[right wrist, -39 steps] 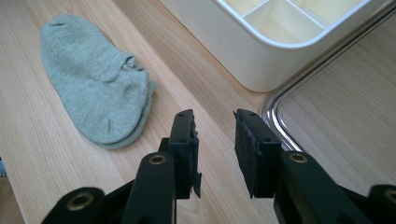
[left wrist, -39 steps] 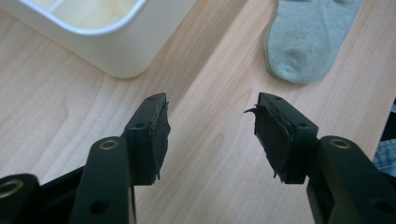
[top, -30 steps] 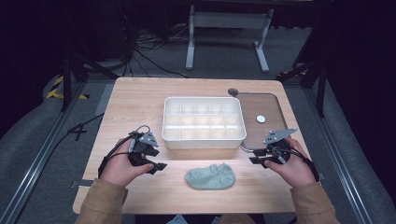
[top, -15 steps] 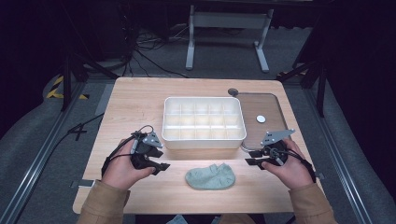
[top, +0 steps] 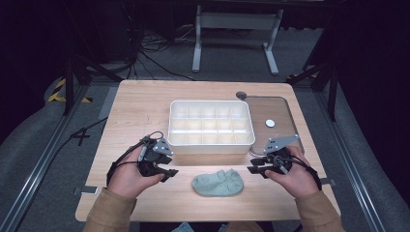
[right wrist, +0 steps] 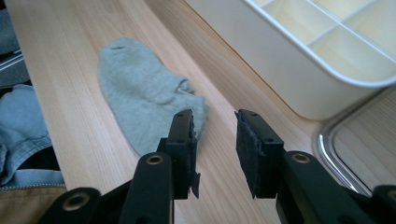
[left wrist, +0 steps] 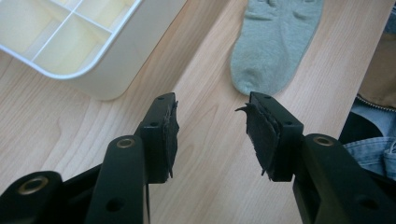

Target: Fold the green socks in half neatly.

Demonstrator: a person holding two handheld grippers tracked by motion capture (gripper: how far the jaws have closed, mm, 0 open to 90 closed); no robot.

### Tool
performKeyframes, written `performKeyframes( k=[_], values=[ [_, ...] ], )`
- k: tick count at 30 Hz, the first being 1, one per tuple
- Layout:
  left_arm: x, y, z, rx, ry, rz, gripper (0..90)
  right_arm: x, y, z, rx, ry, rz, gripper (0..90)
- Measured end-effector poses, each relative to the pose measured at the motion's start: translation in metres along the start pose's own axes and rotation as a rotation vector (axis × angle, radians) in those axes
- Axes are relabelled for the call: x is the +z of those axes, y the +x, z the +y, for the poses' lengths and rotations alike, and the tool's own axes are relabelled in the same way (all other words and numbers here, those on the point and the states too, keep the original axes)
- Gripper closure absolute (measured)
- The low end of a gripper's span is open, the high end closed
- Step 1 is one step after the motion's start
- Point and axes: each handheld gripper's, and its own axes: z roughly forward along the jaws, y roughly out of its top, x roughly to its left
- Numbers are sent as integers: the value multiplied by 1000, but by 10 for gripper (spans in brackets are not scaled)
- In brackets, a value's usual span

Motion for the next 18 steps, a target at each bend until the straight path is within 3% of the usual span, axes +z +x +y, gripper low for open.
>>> performKeyframes(
  k=[3, 8, 18],
  values=[
    [0, -2, 0, -15, -6, -34, 566, 6, 6, 6, -16, 14, 17, 682],
    [0, -5, 0, -19, -13, -47, 579, 19, 21, 13, -30, 22, 73, 705],
    [14, -9, 5, -21, 15, -63, 601, 48, 40, 19, -74, 50, 88, 865]
  ],
)
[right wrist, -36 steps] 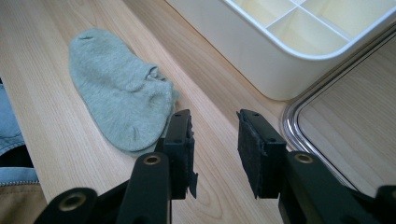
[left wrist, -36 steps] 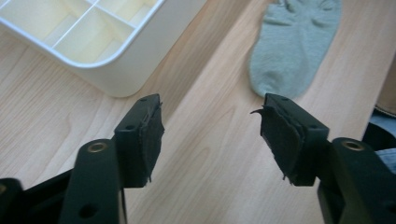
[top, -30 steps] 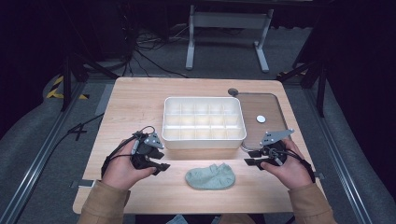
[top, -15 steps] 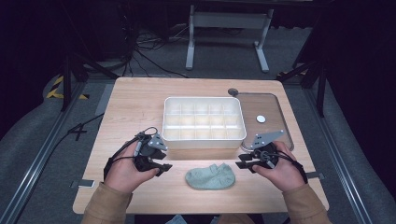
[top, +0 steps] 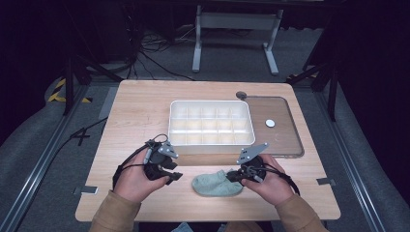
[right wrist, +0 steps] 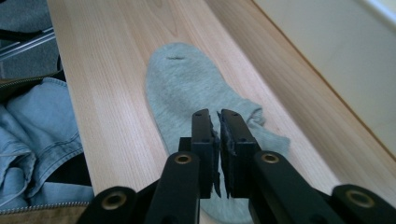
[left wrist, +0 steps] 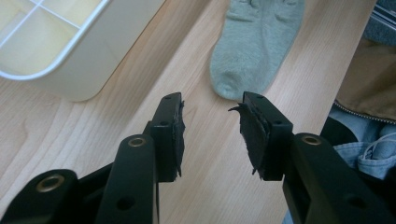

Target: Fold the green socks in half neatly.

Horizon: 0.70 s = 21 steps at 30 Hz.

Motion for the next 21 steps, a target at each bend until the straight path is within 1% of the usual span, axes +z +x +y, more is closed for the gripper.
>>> performKeyframes(
  k=[3, 5, 6, 9, 11, 12, 15, 18, 20, 21],
  values=[
    [9, -2, 2, 15, 15, -7, 609, 11, 4, 1, -13, 24, -2, 878],
    [14, -4, 3, 22, 27, -18, 608, 17, 5, 1, -17, 27, -6, 879],
    [16, -4, 4, 24, 25, -15, 608, 20, 5, 1, -19, 22, -9, 879],
    [21, -5, 4, 28, 42, -21, 609, 26, 4, 1, -7, -2, -14, 886],
    [23, -5, 4, 23, 48, -26, 609, 29, 4, 1, -6, -5, -11, 892],
    [25, -5, 4, 27, 53, -28, 611, 32, 5, 1, -4, -5, -11, 894],
    [30, -4, 3, 28, 69, -29, 615, 40, 4, 0, -2, 11, -11, 894],
    [37, -5, 2, 33, 83, -25, 600, 47, 3, -1, -3, 17, -14, 893],
    [44, -6, 1, 31, 103, -44, 612, 52, 3, -2, 2, 28, -13, 893],
    [46, -5, 0, 39, 105, -50, 618, 55, 2, -3, -1, 40, -11, 894]
  ],
)
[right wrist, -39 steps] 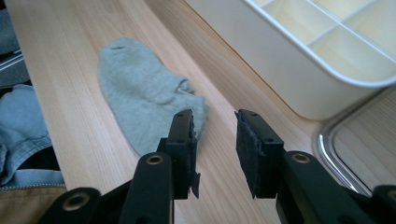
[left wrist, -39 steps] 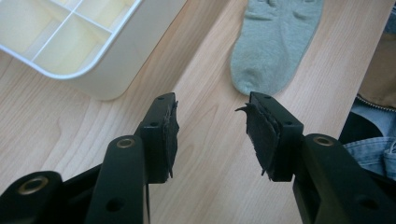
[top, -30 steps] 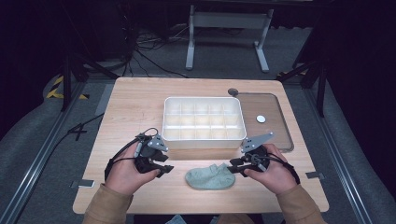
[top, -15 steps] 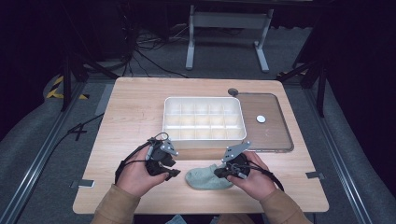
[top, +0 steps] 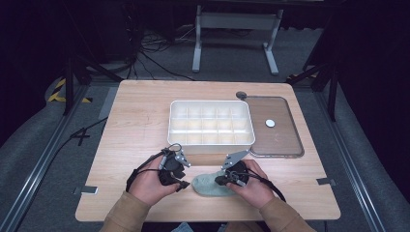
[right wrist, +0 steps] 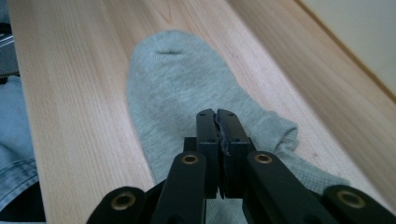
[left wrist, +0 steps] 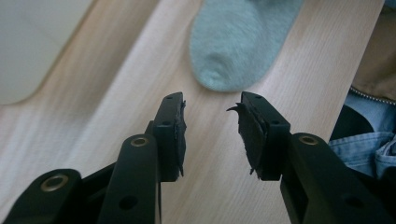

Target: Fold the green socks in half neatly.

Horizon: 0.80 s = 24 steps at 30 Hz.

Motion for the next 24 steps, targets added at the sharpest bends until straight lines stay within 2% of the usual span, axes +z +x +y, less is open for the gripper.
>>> performKeyframes(
  k=[2, 6, 11, 17, 24],
  values=[
    [6, 0, 0, -5, 17, -10, 621, 4, 0, -1, 1, 12, 0, 895],
    [12, 0, -1, -9, 37, -11, 633, 5, 0, -2, 4, 4, 0, 896],
    [24, 0, 0, 3, 67, -17, 669, 5, 0, -3, 3, 0, 2, 898],
    [42, -7, 7, 53, 114, -7, 749, 5, 0, -3, 2, 0, 1, 898],
    [44, -9, 12, 75, 127, 9, 866, 5, 3, -4, -3, -2, -6, 899]
  ],
)
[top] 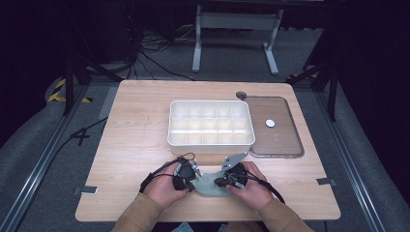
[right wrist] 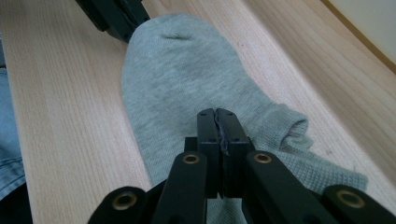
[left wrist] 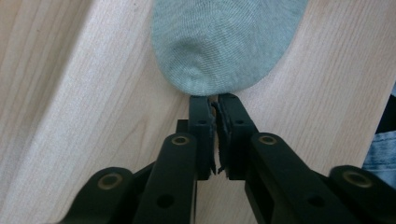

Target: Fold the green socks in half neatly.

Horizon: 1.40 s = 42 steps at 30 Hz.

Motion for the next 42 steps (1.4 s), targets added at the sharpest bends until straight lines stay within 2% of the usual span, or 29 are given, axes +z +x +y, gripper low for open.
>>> performKeyframes(
  k=[4, 5, 10, 11, 14, 18, 19, 22, 24, 27, 31, 32, 33, 35, 38, 39, 42],
  values=[
    [2, -1, 3, 20, -20, 19, 889, 0, 1, -1, 2, -2, -5, 899],
    [2, -2, 4, 14, -25, 13, 890, 0, 1, -1, 3, -4, -3, 899],
    [2, -4, 7, 25, -74, 21, 883, 0, 1, -2, 4, -10, 1, 899],
    [0, -4, 9, 39, -97, 30, 877, 0, 0, -2, 6, -14, 4, 899],
    [0, -6, 11, 41, -103, 30, 862, 1, 1, -2, 1, -17, 5, 899],
    [-4, -13, 17, 81, -123, 64, 840, 3, 3, -1, -10, -29, 15, 899],
    [-5, -14, 18, 92, -144, 74, 839, 3, 3, -1, -11, -30, 18, 899],
    [-9, -17, 21, 104, -169, 88, 833, 5, 5, -1, -12, -39, 16, 899],
    [-9, -18, 22, 106, -178, 87, 825, 5, 6, 0, -11, -45, 16, 897],
    [-9, -17, 21, 113, -166, 88, 821, 5, 8, 0, -31, -44, 13, 898],
    [-10, -14, 18, 98, -163, 77, 819, -6, 7, 0, -42, -31, -13, 878],
    [-11, -12, 17, 96, -161, 79, 819, -16, 3, -2, -16, -42, -20, 873],
    [-11, -12, 17, 96, -161, 79, 819, -16, 3, -2, -16, -42, -20, 873],
    [-10, -12, 17, 93, -155, 74, 818, -31, -2, -6, 14, -49, -39, 875],
    [-10, -12, 18, 92, -149, 73, 818, -46, -10, -18, 55, -3, -63, 885],
    [-10, -12, 18, 90, -153, 77, 818, -47, -12, -22, 71, 19, -57, 885],
    [-10, -14, 22, 101, -163, 79, 815, -40, -13, -30, 74, 46, -36, 881]
  ],
)
